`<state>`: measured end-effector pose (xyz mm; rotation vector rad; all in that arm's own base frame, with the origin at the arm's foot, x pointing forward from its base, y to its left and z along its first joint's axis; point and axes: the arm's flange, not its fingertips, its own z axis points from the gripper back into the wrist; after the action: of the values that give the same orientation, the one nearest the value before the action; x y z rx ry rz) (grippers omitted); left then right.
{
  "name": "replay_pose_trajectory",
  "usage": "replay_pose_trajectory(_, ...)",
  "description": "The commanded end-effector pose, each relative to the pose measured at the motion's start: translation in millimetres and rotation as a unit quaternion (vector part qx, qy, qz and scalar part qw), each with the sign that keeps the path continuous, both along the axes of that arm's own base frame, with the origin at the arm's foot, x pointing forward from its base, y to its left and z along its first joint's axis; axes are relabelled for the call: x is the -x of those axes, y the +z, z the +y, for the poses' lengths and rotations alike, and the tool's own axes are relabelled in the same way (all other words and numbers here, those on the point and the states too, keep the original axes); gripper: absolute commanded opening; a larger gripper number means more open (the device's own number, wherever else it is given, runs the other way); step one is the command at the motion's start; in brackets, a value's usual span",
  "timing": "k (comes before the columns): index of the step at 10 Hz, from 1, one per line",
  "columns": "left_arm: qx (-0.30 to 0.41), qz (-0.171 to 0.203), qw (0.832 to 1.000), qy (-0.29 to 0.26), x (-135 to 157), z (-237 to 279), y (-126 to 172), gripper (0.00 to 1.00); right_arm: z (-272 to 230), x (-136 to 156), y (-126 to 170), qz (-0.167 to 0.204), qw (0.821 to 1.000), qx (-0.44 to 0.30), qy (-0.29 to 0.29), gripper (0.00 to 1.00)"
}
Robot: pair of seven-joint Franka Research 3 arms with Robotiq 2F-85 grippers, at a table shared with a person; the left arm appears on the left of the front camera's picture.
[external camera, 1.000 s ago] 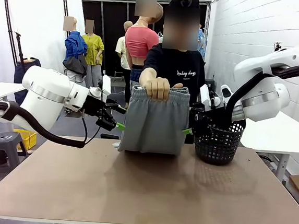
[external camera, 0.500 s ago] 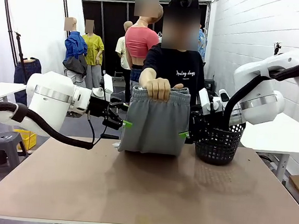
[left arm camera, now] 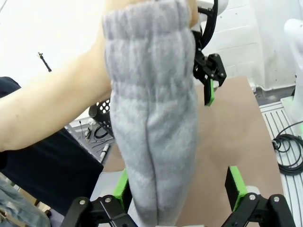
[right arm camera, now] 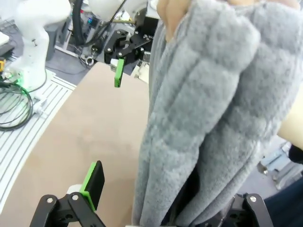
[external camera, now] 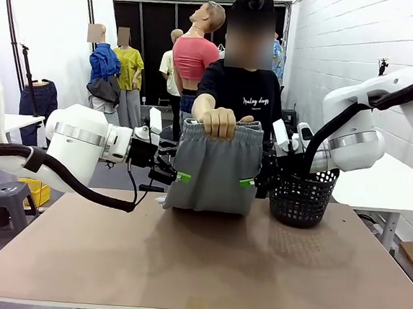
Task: Fold the training pants.
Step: Grab both ends of the Training pants handed by a person.
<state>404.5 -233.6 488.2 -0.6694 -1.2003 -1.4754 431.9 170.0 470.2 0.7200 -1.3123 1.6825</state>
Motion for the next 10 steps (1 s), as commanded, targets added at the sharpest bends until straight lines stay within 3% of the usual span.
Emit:
replay_pose_trajectory(1,0.035,-0.014,0.999,0.0,-1,-3,-3,1.0,4,-11,-4,-0.002,0.999,-0.027,0.02,1.0)
replay_pose_trajectory(9,0.07,0.006,0.997,-0.014,1,-19,0,1.0,5,-11,-2,0.035,0.993,-0.085,0.078,1.0)
replay_pose_trajectory(10,0.08,0.007,0.997,-0.012,1,-18,2,0.83,4,-10,0,0.038,0.992,-0.09,0.081,0.95)
